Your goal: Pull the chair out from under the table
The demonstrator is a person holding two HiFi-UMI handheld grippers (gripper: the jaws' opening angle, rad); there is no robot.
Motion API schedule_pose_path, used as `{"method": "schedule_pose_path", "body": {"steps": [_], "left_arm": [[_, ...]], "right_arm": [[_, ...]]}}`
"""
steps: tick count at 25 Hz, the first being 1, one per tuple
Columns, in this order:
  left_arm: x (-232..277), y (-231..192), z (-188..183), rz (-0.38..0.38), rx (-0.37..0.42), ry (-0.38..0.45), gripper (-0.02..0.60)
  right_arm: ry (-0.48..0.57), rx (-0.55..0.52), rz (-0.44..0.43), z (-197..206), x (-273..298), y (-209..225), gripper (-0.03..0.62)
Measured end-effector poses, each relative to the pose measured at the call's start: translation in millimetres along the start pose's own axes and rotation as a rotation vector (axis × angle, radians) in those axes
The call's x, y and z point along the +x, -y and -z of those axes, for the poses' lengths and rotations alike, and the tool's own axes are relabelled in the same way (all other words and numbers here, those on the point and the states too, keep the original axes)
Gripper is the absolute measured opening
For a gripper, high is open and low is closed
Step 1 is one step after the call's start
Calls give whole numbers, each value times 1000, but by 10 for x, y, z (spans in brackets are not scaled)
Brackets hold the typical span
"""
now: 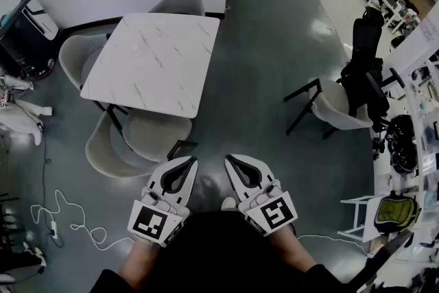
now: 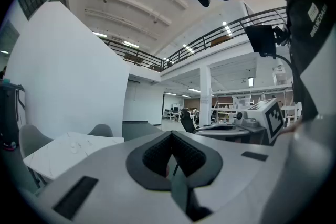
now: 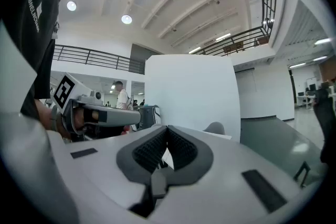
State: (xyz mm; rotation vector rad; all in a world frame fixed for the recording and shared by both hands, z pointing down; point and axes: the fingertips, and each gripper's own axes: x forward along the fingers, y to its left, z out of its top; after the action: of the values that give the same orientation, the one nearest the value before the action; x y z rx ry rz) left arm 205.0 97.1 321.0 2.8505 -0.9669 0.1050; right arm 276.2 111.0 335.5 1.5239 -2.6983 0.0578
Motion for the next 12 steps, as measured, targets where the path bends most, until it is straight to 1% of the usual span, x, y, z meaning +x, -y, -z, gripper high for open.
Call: {"method": "schedule_pose_path", "body": {"steps": [5,10,12], "left_arm": [[-13,-7,-1,2,-41,17,5],[38,49,65,-13,-40,-5,5],[66,57,93,-31,-55,-12,5]], "right_arm": [[4,13,-1,-5,-15,4,14],[3,20,-13,31,-79,52,14],[12,46,-15,36,-114,116,14]]}}
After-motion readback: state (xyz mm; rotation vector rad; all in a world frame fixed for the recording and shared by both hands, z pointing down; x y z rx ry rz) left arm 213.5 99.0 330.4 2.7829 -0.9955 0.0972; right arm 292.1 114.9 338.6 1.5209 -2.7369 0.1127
